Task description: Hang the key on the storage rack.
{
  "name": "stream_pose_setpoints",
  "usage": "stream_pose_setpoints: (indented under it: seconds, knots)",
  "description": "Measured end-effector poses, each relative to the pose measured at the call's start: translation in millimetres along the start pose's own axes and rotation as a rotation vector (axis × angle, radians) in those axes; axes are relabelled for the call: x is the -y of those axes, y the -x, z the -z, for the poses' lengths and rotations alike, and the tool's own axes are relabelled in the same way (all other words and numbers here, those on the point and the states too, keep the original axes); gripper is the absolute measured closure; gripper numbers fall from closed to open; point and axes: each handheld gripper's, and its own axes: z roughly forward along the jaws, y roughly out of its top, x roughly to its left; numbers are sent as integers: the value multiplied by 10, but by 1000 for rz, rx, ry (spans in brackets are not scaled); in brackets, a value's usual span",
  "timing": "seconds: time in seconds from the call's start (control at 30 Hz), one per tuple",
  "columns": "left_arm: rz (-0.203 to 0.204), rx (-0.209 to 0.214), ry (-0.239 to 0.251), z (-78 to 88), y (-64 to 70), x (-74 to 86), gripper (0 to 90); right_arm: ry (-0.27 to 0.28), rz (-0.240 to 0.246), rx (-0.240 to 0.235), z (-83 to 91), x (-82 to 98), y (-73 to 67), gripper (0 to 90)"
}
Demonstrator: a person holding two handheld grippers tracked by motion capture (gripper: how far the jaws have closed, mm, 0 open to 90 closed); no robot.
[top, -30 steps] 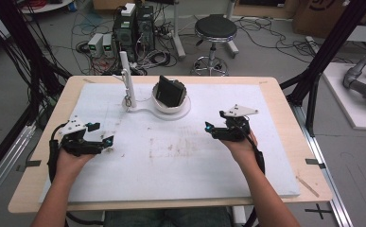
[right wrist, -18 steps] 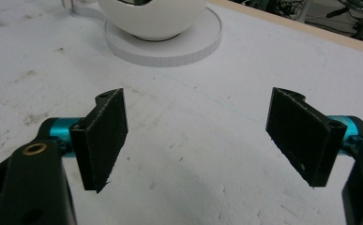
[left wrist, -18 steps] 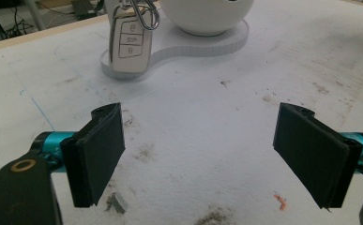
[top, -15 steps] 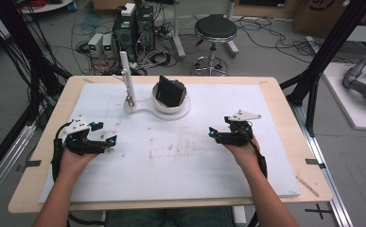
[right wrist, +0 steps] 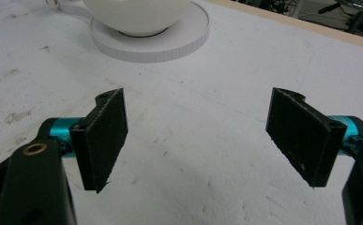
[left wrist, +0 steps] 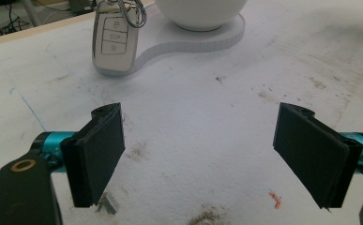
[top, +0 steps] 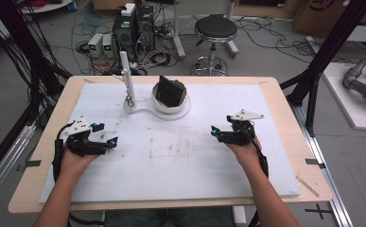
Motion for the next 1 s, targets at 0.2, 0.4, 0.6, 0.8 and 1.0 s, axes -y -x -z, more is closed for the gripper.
stream_pose_setpoints:
  seconds: [0.2, 0.4, 0.6, 0.8, 1.0]
  knots:
    - [-2, -2, -4, -3, 9, 0, 168, 2, -12, 4, 15, 9, 43, 213]
    - [-4, 0, -10, 31, 26, 26, 168, 7, -14, 7, 1, 9, 60, 213]
    - [5, -5, -2, 71, 8, 44, 168, -12, -3, 15, -39, 13, 49, 213]
    - [1, 1, -11, 42, 20, 35, 168, -19, -7, 16, -29, 19, 52, 213]
    - [5, 5, -20, 21, 21, 40, 168, -36, -12, 16, -43, 35, 62, 213]
